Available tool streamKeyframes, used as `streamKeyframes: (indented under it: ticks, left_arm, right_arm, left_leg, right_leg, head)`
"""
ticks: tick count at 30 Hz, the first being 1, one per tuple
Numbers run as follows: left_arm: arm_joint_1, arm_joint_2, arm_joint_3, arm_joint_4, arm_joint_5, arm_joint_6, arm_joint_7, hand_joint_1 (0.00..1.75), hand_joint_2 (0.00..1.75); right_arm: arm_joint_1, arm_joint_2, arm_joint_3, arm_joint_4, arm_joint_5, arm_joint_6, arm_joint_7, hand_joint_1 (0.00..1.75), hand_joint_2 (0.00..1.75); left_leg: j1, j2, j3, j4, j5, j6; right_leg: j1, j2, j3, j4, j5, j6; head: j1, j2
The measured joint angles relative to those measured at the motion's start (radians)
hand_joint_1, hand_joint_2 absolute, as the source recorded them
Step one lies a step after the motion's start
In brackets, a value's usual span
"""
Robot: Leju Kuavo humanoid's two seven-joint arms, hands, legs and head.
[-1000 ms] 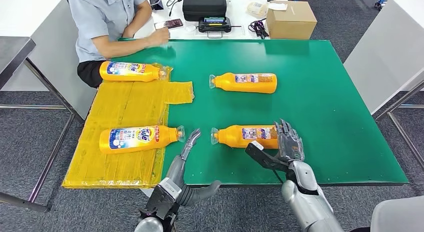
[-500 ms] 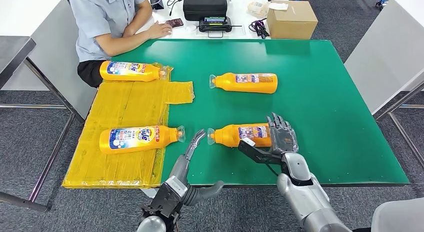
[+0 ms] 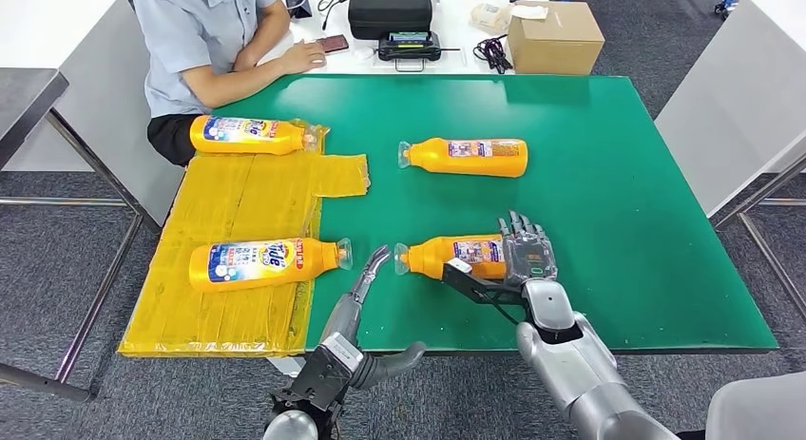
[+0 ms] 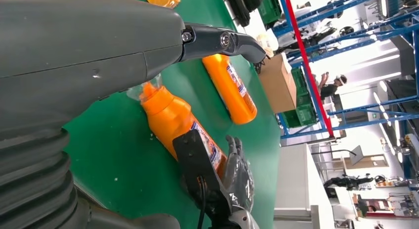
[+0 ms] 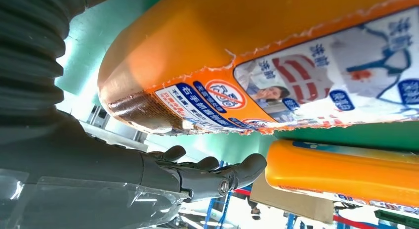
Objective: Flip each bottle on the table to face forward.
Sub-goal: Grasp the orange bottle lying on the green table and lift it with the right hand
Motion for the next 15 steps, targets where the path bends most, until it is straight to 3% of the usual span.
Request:
streamKeyframes:
  ticks: [5, 12, 15]
  left_arm:
    - [0.0, 0.0, 0.0, 0.0, 0.0, 0.001, 0.0, 0.0, 1.75]
    - [-0.011, -0.009, 0.0, 0.017, 0.001, -0.017, 0.001, 0.0, 1.75]
    - [-0.018, -0.014, 0.0, 0.029, 0.002, -0.017, 0.0, 0.0, 1.75]
  right_arm:
    - [-0.002, 0.001, 0.003, 0.002, -0.001, 0.007, 0.003, 0.0, 1.75]
    - [-0.072, 0.008, 0.004, 0.083, -0.066, 0.119, 0.016, 0.04, 1.75]
    - [-0.105, 0.016, 0.008, 0.134, -0.078, 0.131, 0.001, 1.29, 1.75]
  left_leg:
    - [0.0, 0.0, 0.0, 0.0, 0.0, 0.0]
    - [0.0, 0.001, 0.003, 0.0, 0.0, 0.0]
    - [0.0, 0.002, 0.005, 0.0, 0.0, 0.0]
  right_leg:
    - [0.0, 0.0, 0.0, 0.0, 0.0, 0.0]
    - [0.0, 0.0, 0.002, 0.0, 0.0, 0.0]
    - [0.0, 0.0, 0.004, 0.0, 0.0, 0.0]
  head:
    - [0.0, 0.0]
    - [0.0, 0.0]
    - [0.0, 0.0]
